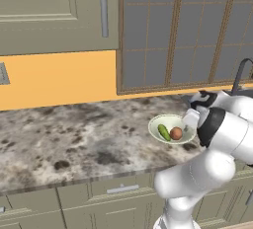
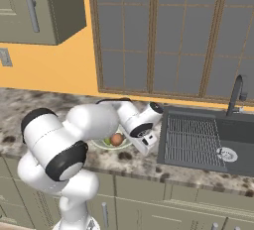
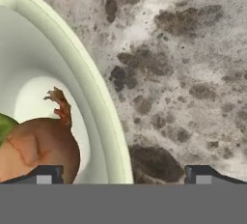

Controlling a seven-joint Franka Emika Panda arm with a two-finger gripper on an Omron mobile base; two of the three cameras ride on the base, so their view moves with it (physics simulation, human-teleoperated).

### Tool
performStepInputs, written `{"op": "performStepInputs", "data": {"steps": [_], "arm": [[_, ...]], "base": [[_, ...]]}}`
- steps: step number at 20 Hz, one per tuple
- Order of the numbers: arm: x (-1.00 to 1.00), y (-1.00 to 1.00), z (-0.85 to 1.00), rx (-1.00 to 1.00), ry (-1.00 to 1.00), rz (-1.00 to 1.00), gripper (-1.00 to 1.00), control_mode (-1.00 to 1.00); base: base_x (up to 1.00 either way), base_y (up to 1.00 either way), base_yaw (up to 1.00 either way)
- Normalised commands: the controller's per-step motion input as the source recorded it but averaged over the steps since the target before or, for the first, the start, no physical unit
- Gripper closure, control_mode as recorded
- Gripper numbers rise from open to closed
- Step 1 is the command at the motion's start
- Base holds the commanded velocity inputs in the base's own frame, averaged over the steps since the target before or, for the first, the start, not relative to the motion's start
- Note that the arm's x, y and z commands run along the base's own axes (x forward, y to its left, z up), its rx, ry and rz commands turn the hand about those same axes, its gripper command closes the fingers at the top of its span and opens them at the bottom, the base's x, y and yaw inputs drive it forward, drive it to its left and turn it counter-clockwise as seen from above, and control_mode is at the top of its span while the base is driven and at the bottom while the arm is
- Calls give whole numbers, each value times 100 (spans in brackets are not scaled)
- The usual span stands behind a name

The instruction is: Dump the onion and mango from the bowl so the bowl can be washed. Place the bowl in the sink after clearing the leftovers.

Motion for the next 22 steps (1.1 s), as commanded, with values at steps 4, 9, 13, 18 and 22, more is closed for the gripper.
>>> {"op": "performStepInputs", "data": {"steps": [4,9,13,18,22], "arm": [[11,0,-26,0,0,-4,-100,-100],[0,0,-2,0,0,0,100,-100],[0,0,3,0,-4,0,100,-100],[-9,17,42,0,-21,-8,100,-100],[-11,43,84,1,-13,-15,100,-100]], "base": [[0,0,0],[0,0,0],[0,0,0],[0,0,0],[0,0,0]]}}
